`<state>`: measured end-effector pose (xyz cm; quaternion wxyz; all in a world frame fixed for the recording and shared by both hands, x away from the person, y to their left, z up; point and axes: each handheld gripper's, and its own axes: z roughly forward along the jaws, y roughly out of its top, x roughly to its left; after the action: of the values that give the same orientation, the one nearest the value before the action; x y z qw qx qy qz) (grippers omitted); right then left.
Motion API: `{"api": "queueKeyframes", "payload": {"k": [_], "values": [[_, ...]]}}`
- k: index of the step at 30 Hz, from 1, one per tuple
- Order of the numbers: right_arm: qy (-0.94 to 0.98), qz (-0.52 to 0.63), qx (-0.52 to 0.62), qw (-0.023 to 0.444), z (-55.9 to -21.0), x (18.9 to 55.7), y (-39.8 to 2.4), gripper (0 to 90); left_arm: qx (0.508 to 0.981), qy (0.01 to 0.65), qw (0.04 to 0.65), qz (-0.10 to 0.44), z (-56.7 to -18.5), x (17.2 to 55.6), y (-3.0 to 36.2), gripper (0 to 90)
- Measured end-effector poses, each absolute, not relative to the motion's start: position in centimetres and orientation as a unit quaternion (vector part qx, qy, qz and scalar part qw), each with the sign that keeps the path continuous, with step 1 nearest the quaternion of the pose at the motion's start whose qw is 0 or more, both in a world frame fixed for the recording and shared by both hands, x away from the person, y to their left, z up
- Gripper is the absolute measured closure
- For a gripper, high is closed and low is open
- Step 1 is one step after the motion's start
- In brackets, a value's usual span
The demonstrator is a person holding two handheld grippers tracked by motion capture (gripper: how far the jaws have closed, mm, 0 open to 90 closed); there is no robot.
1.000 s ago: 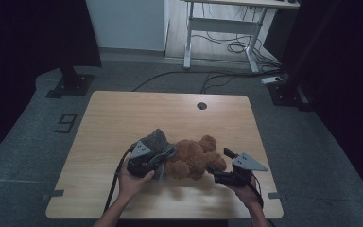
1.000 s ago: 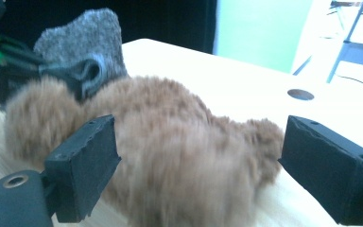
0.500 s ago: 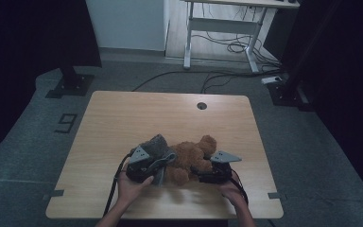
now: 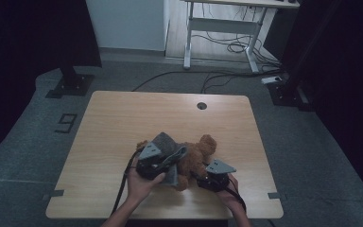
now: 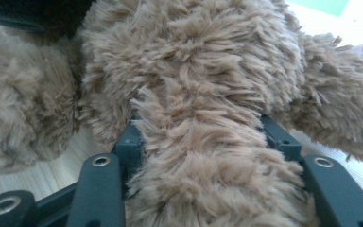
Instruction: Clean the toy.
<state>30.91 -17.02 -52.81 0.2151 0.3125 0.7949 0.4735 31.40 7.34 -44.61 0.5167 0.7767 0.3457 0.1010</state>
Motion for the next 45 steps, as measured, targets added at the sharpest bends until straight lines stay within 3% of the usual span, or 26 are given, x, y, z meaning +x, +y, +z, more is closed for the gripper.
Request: {"api": "queueKeyframes", "payload": {"k": [6, 10, 20, 24, 33, 45], "values": [[0.793, 0.472, 0.313, 0.225, -53.1, 30.6, -16.7, 47.1, 0.81, 0.327, 0.475, 0.103, -45.4, 32.9, 1.3, 77.1], [0.792, 0.465, 0.319, 0.233, -53.5, 30.4, -16.9, 48.9, 0.809, 0.338, 0.472, 0.097, -47.1, 33.7, 0.8, 77.5], [0.798, 0.446, 0.329, 0.237, -54.4, 30.5, -16.4, 54.5, 0.783, 0.369, 0.474, 0.157, -46.4, 32.4, 7.2, 77.7], [0.797, 0.452, 0.331, 0.224, -54.4, 30.5, -16.5, 55.8, 0.763, 0.38, 0.502, 0.145, -46.2, 31.8, 10.2, 77.7], [0.795, 0.455, 0.34, 0.214, -54.4, 30.4, -16.6, 56.5, 0.732, 0.389, 0.532, 0.171, -45.6, 29.2, 14.7, 77.0], [0.789, 0.462, 0.348, 0.207, -54.5, 30.6, -16.6, 56.6, 0.718, 0.473, 0.48, 0.173, -48.9, 30.7, 20.6, 77.4]]}}
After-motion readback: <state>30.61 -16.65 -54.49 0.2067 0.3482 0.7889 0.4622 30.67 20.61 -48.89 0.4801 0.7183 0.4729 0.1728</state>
